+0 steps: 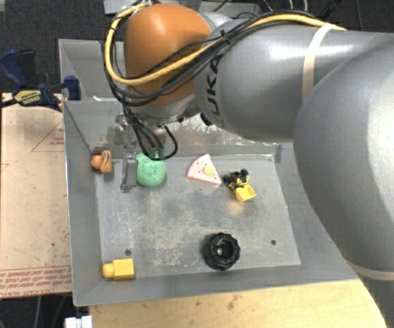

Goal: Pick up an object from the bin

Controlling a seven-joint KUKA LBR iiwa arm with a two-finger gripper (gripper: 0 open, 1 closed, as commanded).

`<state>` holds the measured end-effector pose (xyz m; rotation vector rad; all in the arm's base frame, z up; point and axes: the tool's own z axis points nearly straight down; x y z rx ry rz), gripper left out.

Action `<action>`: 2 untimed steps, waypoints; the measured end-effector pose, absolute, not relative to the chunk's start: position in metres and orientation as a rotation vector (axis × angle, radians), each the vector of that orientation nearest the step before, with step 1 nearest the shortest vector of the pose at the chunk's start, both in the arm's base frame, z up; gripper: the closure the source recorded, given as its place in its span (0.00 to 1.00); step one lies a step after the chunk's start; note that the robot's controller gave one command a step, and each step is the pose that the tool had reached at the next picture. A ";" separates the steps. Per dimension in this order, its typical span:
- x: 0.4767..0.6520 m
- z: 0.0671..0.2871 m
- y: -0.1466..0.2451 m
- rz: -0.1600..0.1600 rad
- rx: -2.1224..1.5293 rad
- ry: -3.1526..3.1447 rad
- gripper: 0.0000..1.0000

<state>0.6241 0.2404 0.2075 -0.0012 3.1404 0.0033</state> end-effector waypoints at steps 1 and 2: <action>0.614 0.185 0.220 0.009 -0.136 3.129 0.00; 0.632 0.133 0.181 0.002 -0.375 3.113 0.00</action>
Offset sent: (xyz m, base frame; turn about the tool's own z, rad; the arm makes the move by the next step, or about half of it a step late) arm 0.0128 -0.0678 -0.0866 -0.2484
